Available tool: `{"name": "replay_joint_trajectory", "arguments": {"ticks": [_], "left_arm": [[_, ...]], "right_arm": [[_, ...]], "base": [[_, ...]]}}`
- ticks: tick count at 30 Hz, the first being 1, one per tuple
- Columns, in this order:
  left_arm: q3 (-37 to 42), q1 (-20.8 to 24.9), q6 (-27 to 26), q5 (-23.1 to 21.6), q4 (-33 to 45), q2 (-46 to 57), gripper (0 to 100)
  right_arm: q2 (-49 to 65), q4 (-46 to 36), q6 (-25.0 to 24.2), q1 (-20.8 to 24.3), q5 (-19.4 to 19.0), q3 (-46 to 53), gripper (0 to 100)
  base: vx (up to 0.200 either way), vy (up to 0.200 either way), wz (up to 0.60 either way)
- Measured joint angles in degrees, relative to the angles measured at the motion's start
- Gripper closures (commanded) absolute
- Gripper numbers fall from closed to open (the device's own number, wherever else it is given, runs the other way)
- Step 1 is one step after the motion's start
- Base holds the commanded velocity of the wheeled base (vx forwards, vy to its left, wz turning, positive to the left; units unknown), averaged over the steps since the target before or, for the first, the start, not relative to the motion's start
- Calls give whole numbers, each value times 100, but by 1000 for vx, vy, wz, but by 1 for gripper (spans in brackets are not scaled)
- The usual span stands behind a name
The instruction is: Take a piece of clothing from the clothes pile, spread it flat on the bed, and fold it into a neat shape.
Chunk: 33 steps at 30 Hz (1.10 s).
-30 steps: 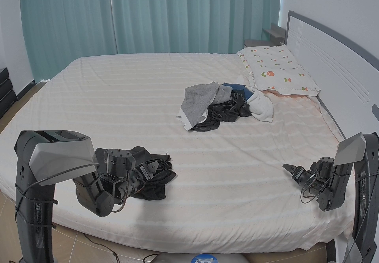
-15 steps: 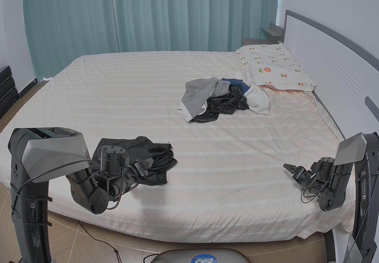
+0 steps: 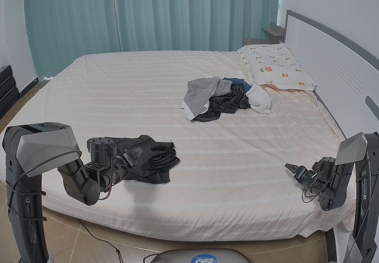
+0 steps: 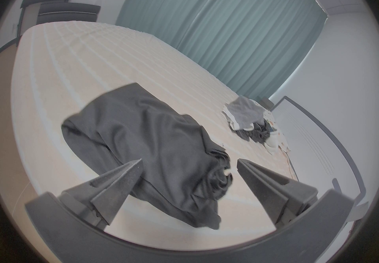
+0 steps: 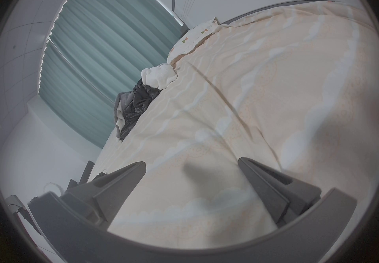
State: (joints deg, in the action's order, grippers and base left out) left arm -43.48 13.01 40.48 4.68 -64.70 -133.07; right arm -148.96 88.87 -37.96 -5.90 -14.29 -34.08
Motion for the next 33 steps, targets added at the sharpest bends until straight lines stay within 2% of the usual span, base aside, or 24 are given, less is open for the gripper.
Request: {"name": "replay_joint_trajectory", "arguments": {"ticks": [19, 33], "left_arm": [[-183, -229, -1, -4, 148, -9, 0], [-244, -299, -1, -4, 216, -13, 0]], "right_arm": [[690, -7, -74, 69, 173, 121, 0], [894, 9, -49, 929, 881, 278, 0]], "base": [[0, 200, 0], [0, 200, 0]]}}
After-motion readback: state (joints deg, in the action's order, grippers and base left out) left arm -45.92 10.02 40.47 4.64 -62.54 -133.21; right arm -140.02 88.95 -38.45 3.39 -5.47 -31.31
